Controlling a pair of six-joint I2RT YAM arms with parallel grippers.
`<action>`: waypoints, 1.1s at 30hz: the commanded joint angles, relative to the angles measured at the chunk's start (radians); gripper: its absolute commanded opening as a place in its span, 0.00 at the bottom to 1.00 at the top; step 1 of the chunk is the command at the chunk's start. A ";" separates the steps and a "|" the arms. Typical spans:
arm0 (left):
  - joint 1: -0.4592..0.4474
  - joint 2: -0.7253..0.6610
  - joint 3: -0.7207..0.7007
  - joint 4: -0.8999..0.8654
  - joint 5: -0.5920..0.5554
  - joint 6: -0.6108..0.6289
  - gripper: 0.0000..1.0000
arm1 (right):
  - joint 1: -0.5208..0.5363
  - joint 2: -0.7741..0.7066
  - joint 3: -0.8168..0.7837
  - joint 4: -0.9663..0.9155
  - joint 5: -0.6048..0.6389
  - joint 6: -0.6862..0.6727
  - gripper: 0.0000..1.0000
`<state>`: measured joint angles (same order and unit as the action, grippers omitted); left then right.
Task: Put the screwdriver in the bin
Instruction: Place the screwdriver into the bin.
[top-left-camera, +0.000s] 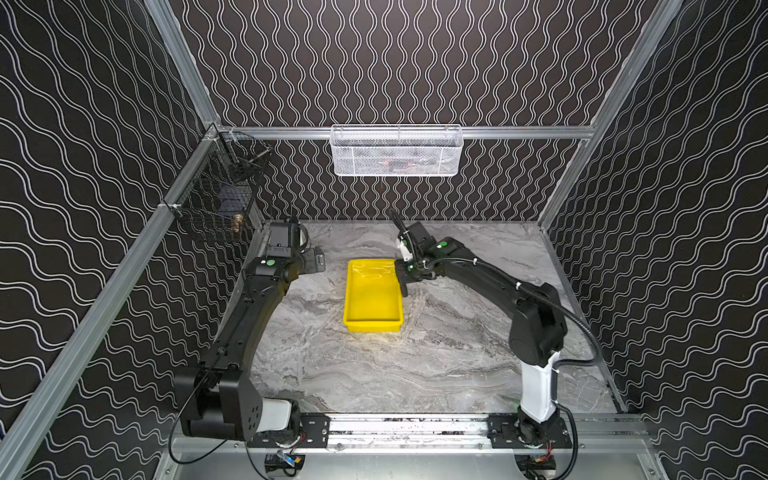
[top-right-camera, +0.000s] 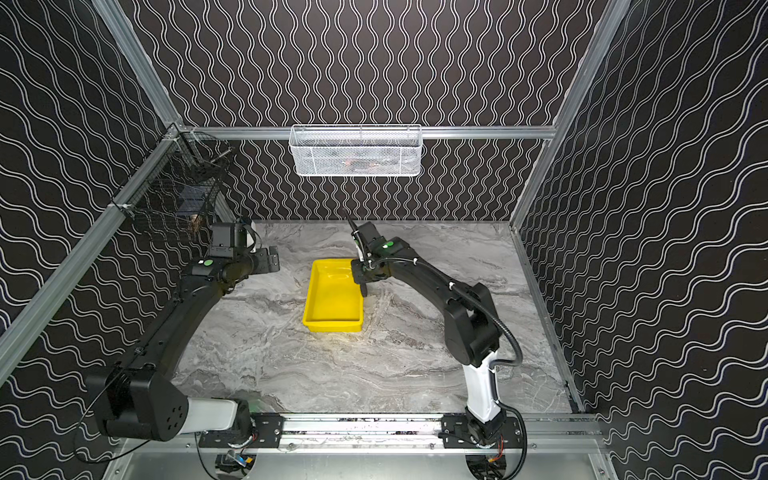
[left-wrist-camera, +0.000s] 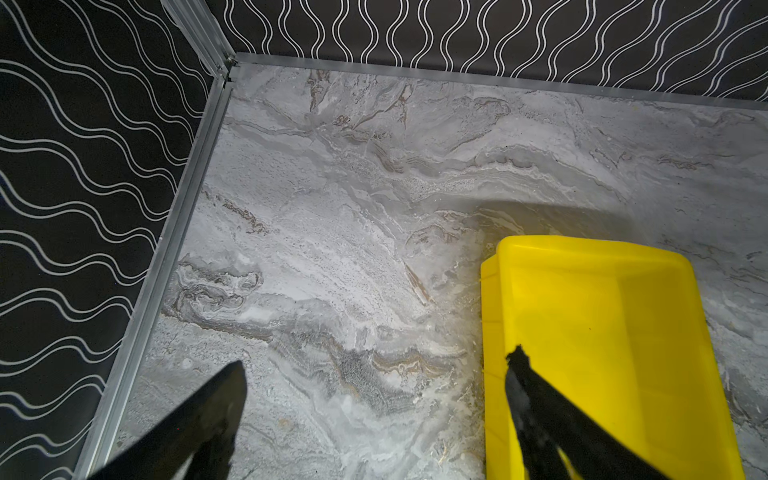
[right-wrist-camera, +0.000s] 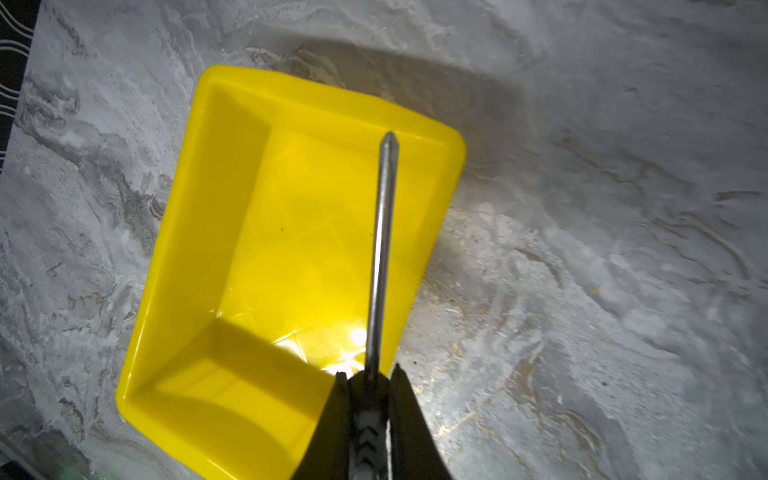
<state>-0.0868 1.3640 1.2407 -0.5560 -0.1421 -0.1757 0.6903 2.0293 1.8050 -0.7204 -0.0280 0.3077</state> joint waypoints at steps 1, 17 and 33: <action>0.001 -0.004 0.013 -0.010 -0.008 0.020 0.99 | 0.015 0.045 0.052 0.009 -0.011 0.036 0.00; 0.005 -0.007 0.008 -0.004 -0.001 0.022 0.99 | 0.067 0.220 0.173 0.011 -0.022 0.106 0.01; 0.012 0.006 0.015 -0.013 0.004 0.021 0.99 | 0.084 0.326 0.234 0.012 -0.052 0.113 0.06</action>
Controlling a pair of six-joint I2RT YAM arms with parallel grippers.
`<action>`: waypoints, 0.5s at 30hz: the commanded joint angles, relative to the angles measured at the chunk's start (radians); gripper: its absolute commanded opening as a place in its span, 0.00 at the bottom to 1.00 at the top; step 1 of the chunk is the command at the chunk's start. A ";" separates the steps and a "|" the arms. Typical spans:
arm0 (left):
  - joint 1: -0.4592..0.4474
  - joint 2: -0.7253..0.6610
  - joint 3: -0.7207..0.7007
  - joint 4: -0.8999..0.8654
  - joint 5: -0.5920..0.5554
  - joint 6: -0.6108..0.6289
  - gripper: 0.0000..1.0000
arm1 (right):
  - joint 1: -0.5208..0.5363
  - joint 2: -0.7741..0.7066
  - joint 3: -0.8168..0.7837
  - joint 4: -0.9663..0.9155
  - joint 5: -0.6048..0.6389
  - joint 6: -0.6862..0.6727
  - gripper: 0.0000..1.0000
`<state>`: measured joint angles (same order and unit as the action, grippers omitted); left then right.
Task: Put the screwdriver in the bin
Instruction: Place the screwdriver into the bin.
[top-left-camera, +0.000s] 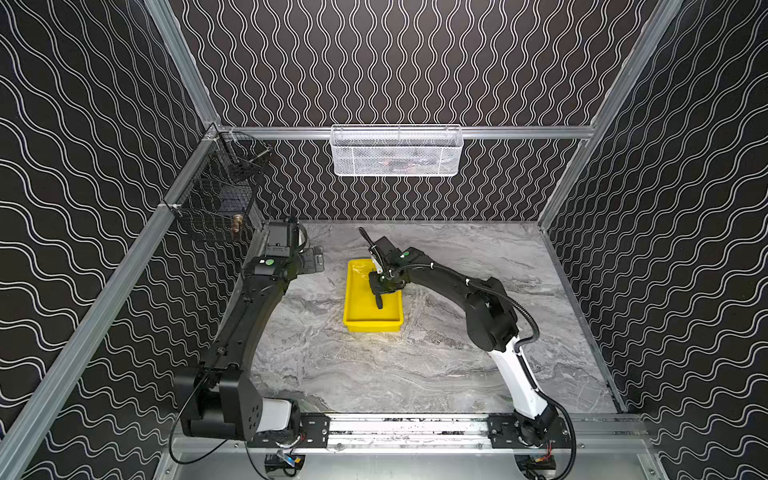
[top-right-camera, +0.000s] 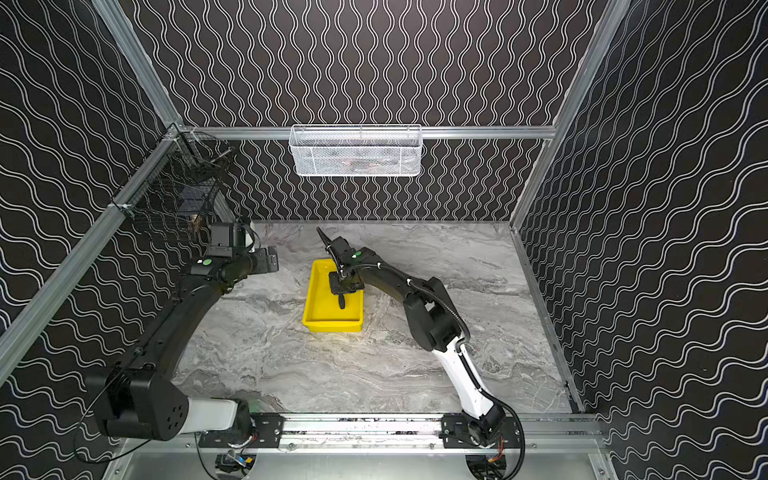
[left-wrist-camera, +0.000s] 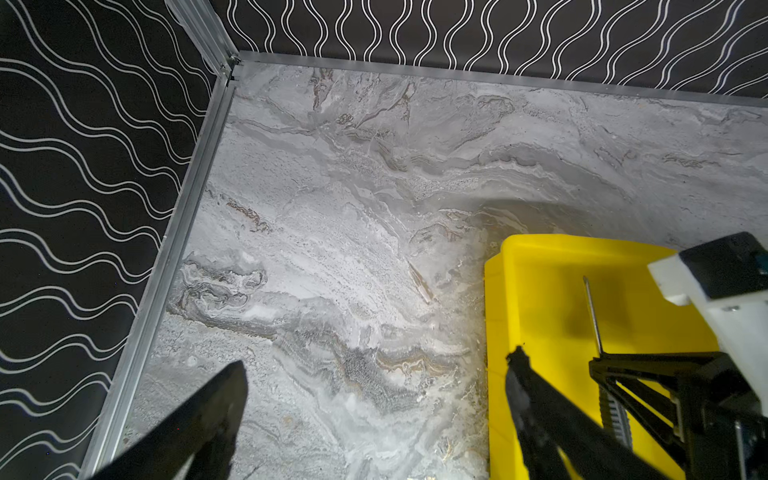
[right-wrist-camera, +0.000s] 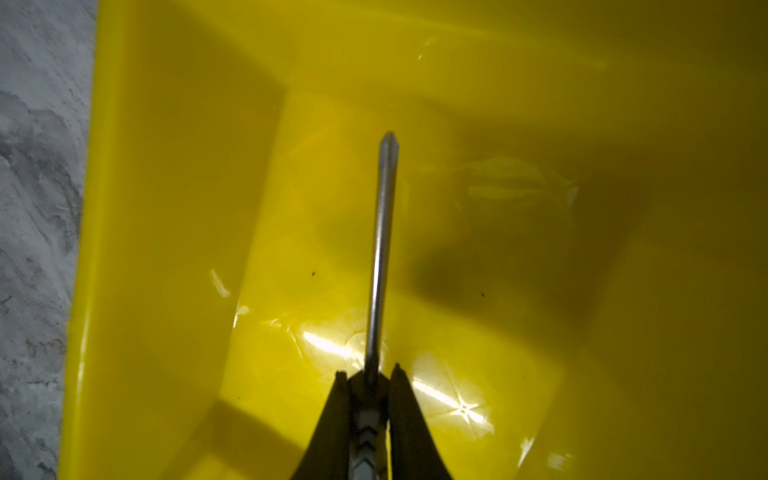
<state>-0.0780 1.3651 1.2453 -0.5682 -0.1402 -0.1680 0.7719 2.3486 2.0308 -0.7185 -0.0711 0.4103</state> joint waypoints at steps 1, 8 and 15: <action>0.003 0.005 0.011 -0.001 0.004 0.013 0.99 | 0.003 0.010 0.006 0.013 -0.009 0.010 0.07; 0.006 0.009 0.013 -0.001 0.003 0.012 0.99 | 0.003 0.031 0.013 0.013 -0.013 0.012 0.09; 0.008 0.014 0.014 -0.002 0.005 0.012 0.99 | 0.003 0.032 0.009 0.015 -0.011 0.016 0.17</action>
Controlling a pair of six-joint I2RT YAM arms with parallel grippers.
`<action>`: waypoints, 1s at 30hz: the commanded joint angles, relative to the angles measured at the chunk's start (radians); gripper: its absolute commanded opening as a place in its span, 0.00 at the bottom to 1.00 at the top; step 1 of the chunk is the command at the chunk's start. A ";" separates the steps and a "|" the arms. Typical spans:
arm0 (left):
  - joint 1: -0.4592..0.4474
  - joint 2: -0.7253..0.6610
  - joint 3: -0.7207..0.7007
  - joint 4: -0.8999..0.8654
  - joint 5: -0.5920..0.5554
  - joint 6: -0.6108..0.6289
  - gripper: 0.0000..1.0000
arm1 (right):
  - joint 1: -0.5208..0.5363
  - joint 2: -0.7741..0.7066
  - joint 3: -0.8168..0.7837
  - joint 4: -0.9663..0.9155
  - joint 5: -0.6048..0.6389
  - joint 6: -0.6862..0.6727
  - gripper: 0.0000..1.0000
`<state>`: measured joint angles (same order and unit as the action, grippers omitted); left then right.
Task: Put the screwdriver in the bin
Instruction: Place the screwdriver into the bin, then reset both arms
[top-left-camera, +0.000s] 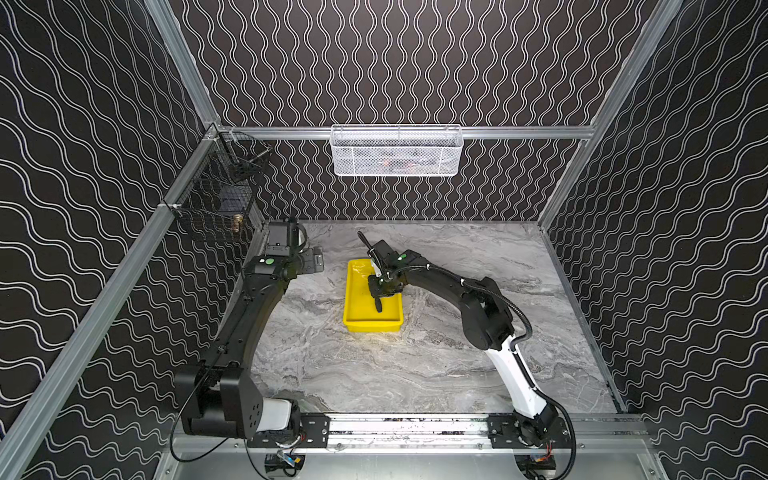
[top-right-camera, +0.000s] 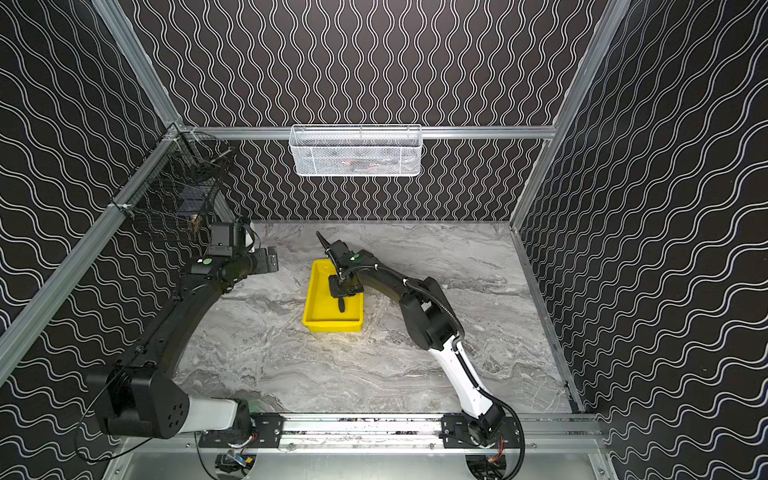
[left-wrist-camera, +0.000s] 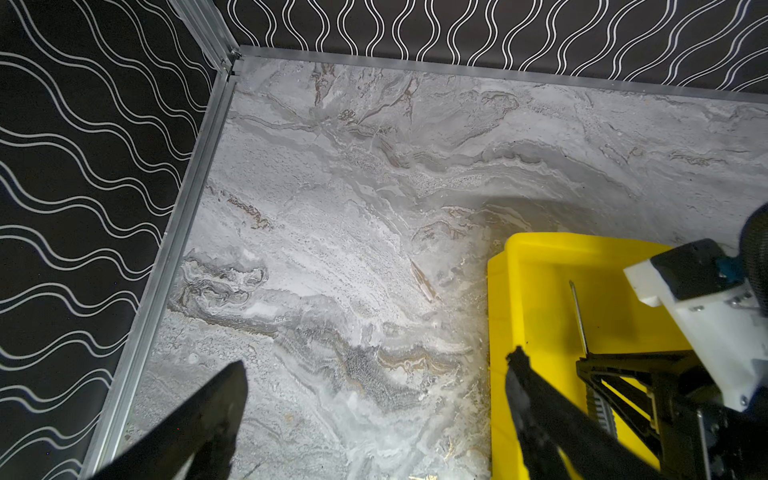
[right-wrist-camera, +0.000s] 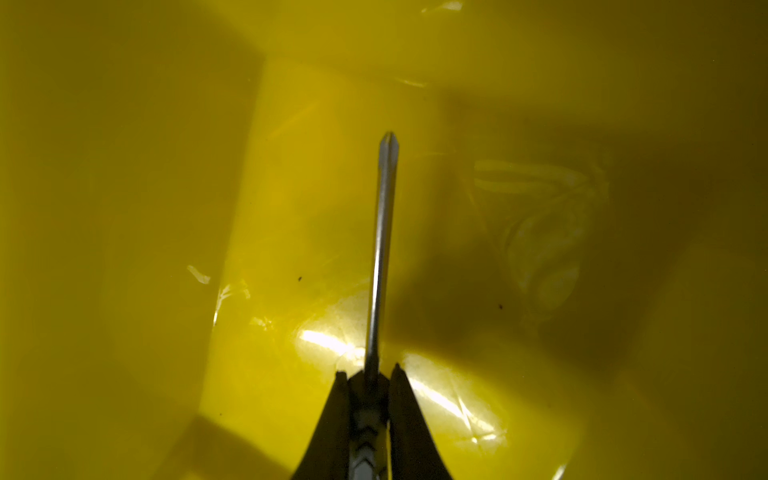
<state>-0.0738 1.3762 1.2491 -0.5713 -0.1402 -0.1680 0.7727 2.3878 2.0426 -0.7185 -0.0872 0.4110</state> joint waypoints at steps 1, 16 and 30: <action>0.003 0.003 0.010 0.003 0.007 0.012 0.99 | 0.002 -0.010 -0.003 0.017 0.006 0.014 0.18; 0.008 0.006 0.006 0.005 0.004 0.008 0.99 | 0.002 -0.060 0.012 0.002 0.008 -0.017 0.32; 0.008 0.000 0.002 0.008 0.011 0.007 0.99 | -0.044 -0.388 -0.058 0.056 0.051 -0.113 0.35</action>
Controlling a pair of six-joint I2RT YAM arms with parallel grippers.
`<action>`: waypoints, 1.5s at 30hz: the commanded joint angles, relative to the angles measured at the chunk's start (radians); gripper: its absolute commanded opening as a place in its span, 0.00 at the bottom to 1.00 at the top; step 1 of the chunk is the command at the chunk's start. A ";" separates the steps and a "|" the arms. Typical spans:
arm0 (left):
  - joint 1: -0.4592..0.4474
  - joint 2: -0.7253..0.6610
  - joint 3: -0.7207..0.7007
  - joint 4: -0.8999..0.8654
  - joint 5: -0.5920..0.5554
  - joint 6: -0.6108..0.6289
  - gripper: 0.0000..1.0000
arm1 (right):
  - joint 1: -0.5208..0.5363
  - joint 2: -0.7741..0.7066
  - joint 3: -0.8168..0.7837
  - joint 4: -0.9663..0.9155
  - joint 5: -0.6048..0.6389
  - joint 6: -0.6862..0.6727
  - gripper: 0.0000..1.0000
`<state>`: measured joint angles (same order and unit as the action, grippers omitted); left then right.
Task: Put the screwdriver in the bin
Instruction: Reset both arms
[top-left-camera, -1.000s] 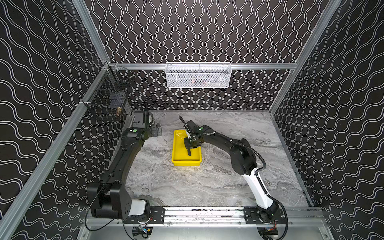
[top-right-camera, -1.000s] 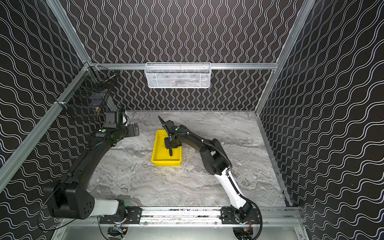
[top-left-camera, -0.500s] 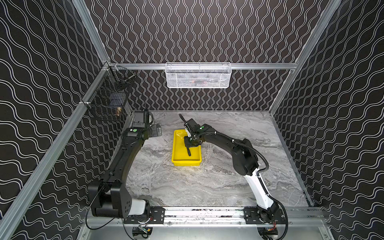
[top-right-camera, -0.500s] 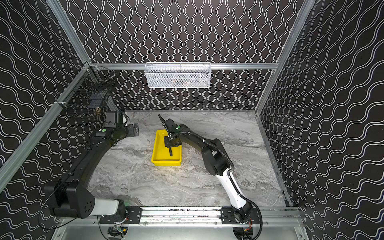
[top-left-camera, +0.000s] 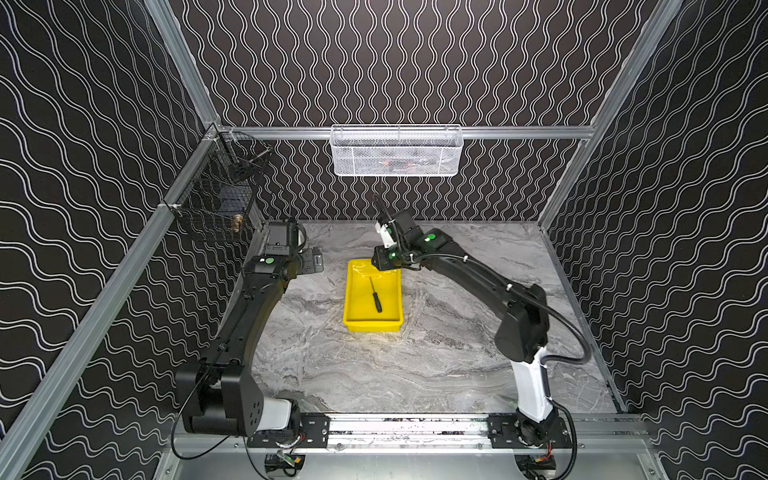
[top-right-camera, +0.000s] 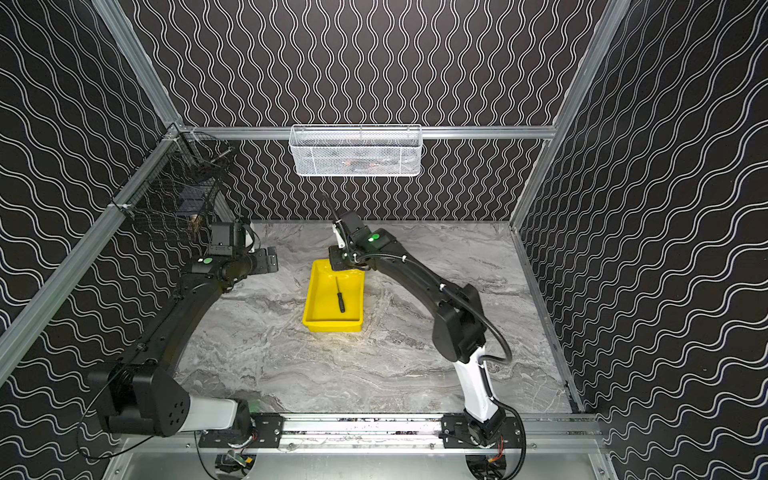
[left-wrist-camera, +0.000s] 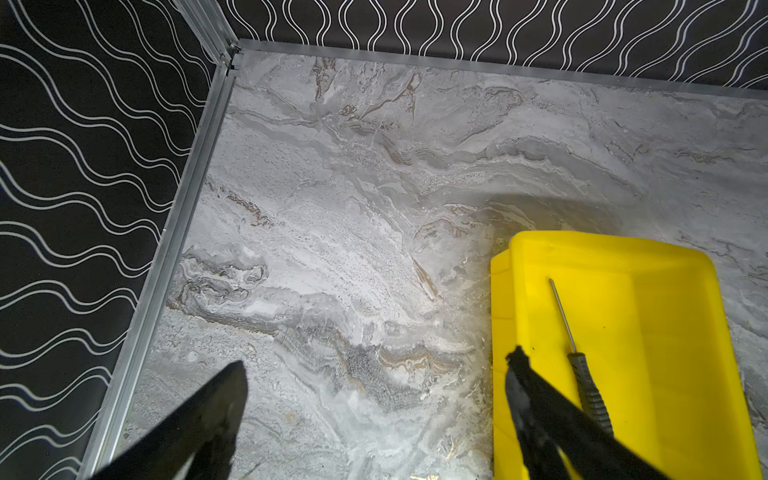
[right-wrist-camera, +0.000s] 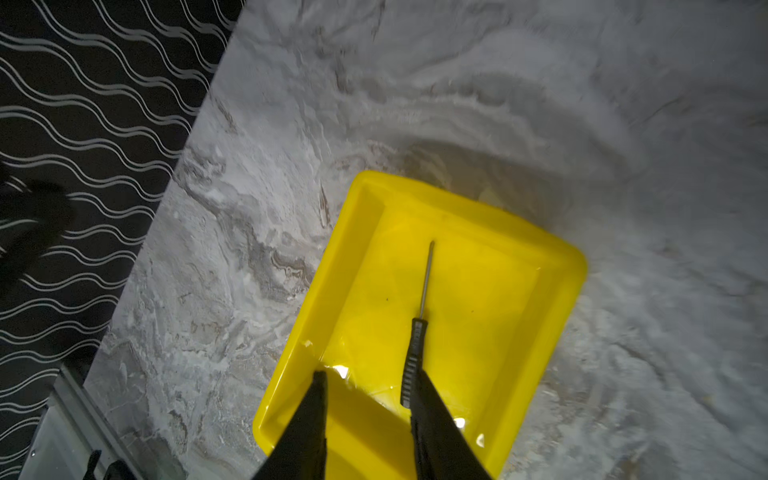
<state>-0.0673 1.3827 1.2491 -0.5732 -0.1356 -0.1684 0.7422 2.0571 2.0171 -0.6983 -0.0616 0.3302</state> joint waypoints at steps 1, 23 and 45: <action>0.001 -0.008 0.001 0.012 0.006 0.007 0.99 | -0.021 -0.081 -0.052 0.042 0.031 -0.034 0.36; 0.001 -0.020 -0.017 0.037 0.040 0.006 0.99 | -0.443 -0.576 -0.629 0.197 0.010 -0.087 0.47; 0.001 -0.157 -0.157 0.283 0.126 0.023 0.99 | -0.733 -0.814 -0.934 0.354 -0.019 -0.107 0.84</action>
<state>-0.0666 1.2255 1.0954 -0.3538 -0.0498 -0.1425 0.0189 1.2560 1.0924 -0.3813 -0.0769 0.2386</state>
